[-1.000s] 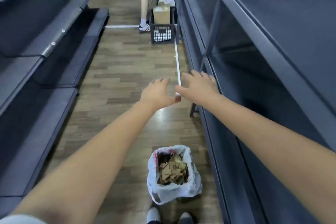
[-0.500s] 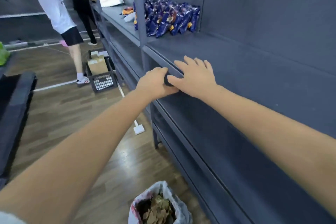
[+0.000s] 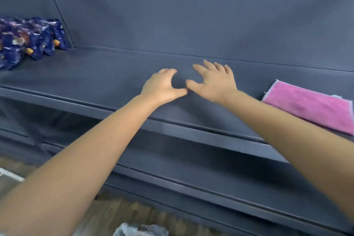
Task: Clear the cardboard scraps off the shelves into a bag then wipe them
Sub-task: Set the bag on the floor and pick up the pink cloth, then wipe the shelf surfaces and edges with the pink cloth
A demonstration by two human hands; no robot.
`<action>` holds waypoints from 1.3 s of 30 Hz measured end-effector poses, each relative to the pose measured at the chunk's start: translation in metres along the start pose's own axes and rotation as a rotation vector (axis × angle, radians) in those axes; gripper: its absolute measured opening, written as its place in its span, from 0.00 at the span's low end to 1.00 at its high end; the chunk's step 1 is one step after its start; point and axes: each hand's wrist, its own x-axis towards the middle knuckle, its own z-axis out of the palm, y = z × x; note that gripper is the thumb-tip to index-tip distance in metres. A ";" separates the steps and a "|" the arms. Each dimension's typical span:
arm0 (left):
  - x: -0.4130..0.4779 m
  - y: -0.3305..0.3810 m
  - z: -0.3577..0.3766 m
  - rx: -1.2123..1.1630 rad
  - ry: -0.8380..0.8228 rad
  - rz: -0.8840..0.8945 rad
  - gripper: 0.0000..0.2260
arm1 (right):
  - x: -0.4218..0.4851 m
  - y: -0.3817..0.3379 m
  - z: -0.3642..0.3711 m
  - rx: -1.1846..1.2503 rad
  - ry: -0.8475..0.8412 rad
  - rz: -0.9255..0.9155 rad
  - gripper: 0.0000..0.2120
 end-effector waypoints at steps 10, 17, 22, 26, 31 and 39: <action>0.016 0.092 0.057 0.009 -0.131 0.272 0.31 | -0.053 0.103 -0.019 -0.058 0.060 0.309 0.29; 0.033 0.138 0.080 -0.022 -0.184 0.369 0.31 | -0.074 0.162 -0.032 -0.088 0.036 0.458 0.28; 0.043 0.156 0.099 -0.016 -0.228 0.395 0.31 | -0.077 0.185 -0.029 -0.097 0.020 0.506 0.28; 0.047 0.164 0.112 -0.021 -0.260 0.397 0.29 | -0.077 0.199 -0.023 -0.091 -0.022 0.520 0.27; 0.050 0.161 0.134 0.024 -0.236 0.412 0.15 | -0.083 0.209 -0.006 -0.103 -0.128 0.516 0.26; 0.054 0.160 0.138 0.041 -0.249 0.437 0.15 | -0.071 0.198 -0.028 -0.244 -0.121 0.492 0.23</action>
